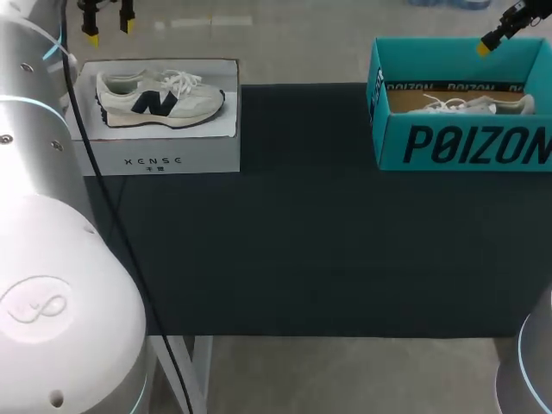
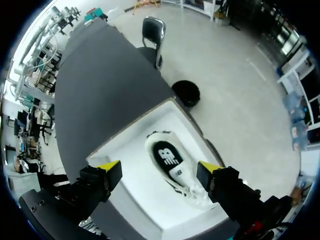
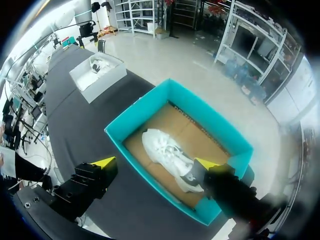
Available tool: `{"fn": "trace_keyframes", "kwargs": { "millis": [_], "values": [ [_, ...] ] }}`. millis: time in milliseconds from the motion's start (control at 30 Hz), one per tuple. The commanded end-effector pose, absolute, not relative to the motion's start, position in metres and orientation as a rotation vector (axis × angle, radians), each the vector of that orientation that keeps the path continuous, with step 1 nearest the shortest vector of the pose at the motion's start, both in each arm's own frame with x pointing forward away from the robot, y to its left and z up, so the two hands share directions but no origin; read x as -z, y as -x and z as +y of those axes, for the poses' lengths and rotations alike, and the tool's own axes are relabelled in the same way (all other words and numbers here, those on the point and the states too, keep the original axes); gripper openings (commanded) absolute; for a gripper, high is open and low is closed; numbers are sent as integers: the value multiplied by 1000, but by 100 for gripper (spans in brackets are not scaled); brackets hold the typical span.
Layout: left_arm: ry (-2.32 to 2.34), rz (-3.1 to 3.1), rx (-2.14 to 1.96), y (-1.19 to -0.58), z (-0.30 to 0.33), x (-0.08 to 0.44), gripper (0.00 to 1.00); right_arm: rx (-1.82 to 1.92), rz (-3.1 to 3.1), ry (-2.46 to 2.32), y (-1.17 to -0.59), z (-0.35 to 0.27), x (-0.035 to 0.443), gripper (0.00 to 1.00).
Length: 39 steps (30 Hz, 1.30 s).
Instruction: Take the shoe out of the shoebox, open the shoe tongue, remove and reinsert the insole, then place the shoe into the shoebox
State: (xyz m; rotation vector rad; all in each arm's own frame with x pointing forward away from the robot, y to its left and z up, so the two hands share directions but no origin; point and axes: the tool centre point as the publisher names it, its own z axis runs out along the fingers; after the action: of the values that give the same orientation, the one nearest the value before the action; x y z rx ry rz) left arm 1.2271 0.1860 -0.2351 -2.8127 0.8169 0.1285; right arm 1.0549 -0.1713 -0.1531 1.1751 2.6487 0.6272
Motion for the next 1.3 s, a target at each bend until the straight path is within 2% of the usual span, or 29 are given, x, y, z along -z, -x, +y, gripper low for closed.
{"fn": "trace_keyframes", "kwargs": {
  "millis": [33, 233, 300, 367, 500, 800, 1133, 1300],
  "values": [
    [3026, 810, -653, -1245, 188, 233, 100, -627, 2649, -1175, -1055, -172, 153, 100],
    [3040, 870, -676, -1242, 184, 233, 100, -627, 2649, -1175, -1055, -172, 153, 100],
    [2809, 1312, -793, -1240, 168, 237, 100, -627, 2649, -1175, -1055, -172, 153, 100],
    [2658, 1482, -826, -1240, 172, 241, 100, -627, 2649, -1175, -1055, -172, 153, 100],
    [2578, 1590, -912, -1244, 191, 240, 100, -627, 2649, -1175, -1055, -172, 153, 100],
    [2100, 2363, -825, -1246, 233, 238, 100, -627, 2649, -1175, -1055, -172, 153, 100],
    [2227, 2546, -656, -1233, 231, 250, 100, -627, 2649, -1175, -1055, -172, 153, 100],
    [2237, 2630, -700, -1227, 226, 254, 100, -627, 2649, -1175, -1055, -172, 153, 100]
  ]
}}
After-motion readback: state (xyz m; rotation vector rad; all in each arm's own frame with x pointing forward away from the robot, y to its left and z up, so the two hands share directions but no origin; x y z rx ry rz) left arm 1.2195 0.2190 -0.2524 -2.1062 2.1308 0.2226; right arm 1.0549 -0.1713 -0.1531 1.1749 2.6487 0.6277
